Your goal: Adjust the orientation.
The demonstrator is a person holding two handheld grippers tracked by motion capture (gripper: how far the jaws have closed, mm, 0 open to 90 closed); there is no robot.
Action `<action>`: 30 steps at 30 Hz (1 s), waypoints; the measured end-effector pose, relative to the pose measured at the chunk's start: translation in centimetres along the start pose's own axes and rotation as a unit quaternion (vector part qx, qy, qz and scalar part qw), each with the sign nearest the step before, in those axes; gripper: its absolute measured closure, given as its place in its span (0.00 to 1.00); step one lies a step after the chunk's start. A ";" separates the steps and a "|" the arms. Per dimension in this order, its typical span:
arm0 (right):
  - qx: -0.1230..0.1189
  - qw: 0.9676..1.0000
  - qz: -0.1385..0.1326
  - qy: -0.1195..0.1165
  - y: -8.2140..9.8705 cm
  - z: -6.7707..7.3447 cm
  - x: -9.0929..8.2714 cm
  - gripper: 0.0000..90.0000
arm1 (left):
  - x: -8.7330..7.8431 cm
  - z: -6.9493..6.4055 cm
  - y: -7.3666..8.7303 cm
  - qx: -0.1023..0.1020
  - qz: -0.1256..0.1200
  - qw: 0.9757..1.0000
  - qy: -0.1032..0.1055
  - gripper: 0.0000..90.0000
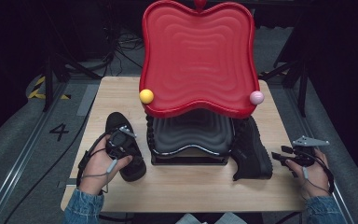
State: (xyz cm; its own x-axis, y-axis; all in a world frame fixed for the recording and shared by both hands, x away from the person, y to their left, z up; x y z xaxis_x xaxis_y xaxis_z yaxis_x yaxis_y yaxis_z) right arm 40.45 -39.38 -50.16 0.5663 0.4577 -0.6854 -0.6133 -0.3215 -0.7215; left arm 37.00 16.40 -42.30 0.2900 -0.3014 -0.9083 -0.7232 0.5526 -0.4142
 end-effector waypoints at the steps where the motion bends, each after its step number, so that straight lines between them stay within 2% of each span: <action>1: 0.001 1.000 0.000 0.000 0.0 0.0 0.0 0.48 | 0.2 0.0 0.0 0.000 -0.002 1.000 0.001 0.65; 4: 0.000 1.000 -0.001 0.000 0.0 -0.1 -0.1 0.48 | 0.6 -0.1 0.1 -0.010 0.003 1.000 0.004 0.68; 7: 0.001 1.000 -0.001 0.000 0.0 -0.1 -0.1 0.48 | 1.2 -0.2 0.3 -0.003 0.014 1.000 0.014 0.71; 12: 0.002 1.000 0.001 -0.001 0.1 -0.1 0.0 0.48 | 1.5 -0.3 0.5 0.004 0.036 0.999 0.012 0.78; 13: 0.002 1.000 0.002 -0.002 0.1 -0.1 0.1 0.48 | 1.5 -0.2 0.6 0.007 0.046 0.999 0.012 0.79; 17: 0.001 1.000 0.004 -0.004 0.2 0.0 0.2 0.47 | 1.6 -0.2 0.6 0.008 0.061 0.998 0.026 0.82; 19: 0.000 1.000 0.005 -0.004 0.3 -0.1 0.2 0.47 | 1.9 -0.3 0.7 0.008 0.082 0.996 0.040 0.83; 20: -0.002 1.000 0.007 -0.003 0.4 -0.1 0.1 0.47 | 2.0 -0.2 0.6 0.015 0.087 0.995 0.039 0.83; 23: 0.004 1.000 0.004 -0.001 0.7 -0.2 -0.2 0.47 | 2.3 -0.4 0.6 0.020 0.104 0.994 0.039 0.83; 25: 0.005 1.000 0.003 0.002 0.8 -0.3 -0.5 0.47 | 2.6 -0.4 0.7 0.032 0.113 0.993 0.032 0.83; 26: 0.009 1.000 0.002 0.002 0.9 -0.3 -0.6 0.48 | 2.7 -0.6 0.7 0.031 0.115 0.992 0.042 0.82; 28: 0.009 1.000 0.000 0.005 1.0 -0.4 -0.7 0.48 | 2.7 -0.7 0.7 0.031 0.119 0.992 0.042 0.82; 29: 0.011 1.000 0.000 0.006 1.0 -0.4 -0.8 0.48 | 3.2 -0.9 0.8 0.044 0.126 0.990 0.038 0.82; 30: 0.011 1.000 0.000 0.006 1.0 -0.4 -0.8 0.49 | 3.3 -1.1 0.9 0.045 0.129 0.990 0.039 0.83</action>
State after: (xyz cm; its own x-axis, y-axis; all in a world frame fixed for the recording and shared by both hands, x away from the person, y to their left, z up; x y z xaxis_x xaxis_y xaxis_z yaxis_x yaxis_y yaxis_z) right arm 39.59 -40.37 -50.44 0.5730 0.4470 -0.6869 -0.6249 -0.3040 -0.7191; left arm 36.66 15.06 -45.58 0.0514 -0.1991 -0.9786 -0.7071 0.6847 -0.1765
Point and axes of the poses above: each handheld gripper's, and its own axes: x roughly forward along the jaws, y roughly out of its underside, z roughly to its left, the point moved 5 cm from there along x, roughly forward along the jaws, and after that the axes turned 7 degrees about -y, right-handed, at the moved point
